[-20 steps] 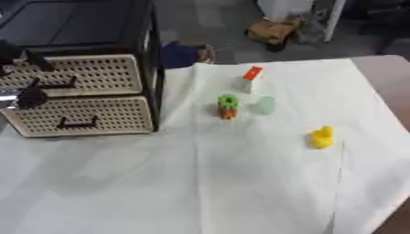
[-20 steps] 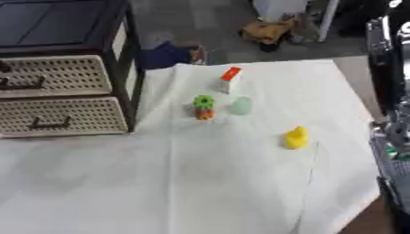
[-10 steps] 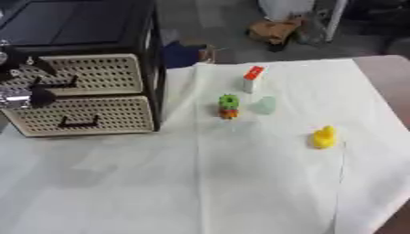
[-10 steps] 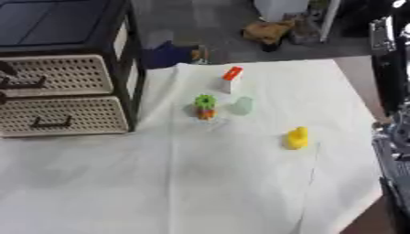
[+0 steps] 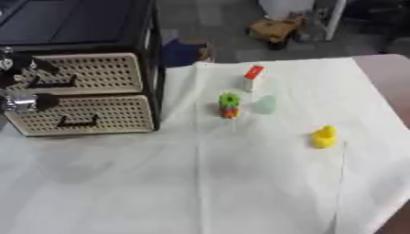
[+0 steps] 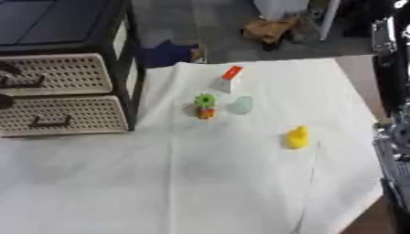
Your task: Pick up objects from table and place into drawer.
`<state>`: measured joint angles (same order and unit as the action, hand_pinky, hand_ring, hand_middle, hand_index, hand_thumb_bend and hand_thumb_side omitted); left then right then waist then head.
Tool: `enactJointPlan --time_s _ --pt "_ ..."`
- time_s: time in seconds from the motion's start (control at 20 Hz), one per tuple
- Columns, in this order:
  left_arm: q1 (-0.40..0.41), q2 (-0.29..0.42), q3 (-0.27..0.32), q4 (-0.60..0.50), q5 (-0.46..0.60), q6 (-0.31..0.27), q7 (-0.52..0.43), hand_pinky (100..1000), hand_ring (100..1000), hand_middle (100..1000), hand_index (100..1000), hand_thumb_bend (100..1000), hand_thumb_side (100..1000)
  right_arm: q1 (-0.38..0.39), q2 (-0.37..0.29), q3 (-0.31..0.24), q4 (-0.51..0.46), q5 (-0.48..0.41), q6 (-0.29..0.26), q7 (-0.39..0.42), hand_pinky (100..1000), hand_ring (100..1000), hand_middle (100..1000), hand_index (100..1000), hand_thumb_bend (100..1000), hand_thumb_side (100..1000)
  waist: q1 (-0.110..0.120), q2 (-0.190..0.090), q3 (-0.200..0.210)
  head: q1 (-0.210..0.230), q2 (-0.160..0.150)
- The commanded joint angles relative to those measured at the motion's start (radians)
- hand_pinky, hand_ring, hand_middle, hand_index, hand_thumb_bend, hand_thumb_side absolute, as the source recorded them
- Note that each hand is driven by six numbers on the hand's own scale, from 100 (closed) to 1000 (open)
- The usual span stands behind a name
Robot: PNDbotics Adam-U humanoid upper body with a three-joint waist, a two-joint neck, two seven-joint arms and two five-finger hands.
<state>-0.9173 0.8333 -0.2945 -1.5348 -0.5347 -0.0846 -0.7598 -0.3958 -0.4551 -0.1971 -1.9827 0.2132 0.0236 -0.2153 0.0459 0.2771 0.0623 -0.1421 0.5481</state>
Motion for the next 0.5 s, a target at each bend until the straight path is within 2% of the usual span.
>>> enactJointPlan --time_s 0.05,0.5 --pt "-0.019 0.017 0.005 0.005 -0.022 -0.005 0.007 100 100 100 965 442 1000 -0.014 -0.021 -0.008 -0.017 -0.003 -0.002 0.000 678 571 571 860 322 1000 -0.002 -0.015 -0.001 0.002 -0.015" --pt "-0.024 0.007 0.016 0.044 -0.097 -0.005 0.052 100 100 100 957 447 1000 -0.017 -0.024 -0.008 -0.017 -0.003 -0.002 0.002 678 570 570 860 329 1000 0.000 -0.006 -0.008 0.008 -0.026"
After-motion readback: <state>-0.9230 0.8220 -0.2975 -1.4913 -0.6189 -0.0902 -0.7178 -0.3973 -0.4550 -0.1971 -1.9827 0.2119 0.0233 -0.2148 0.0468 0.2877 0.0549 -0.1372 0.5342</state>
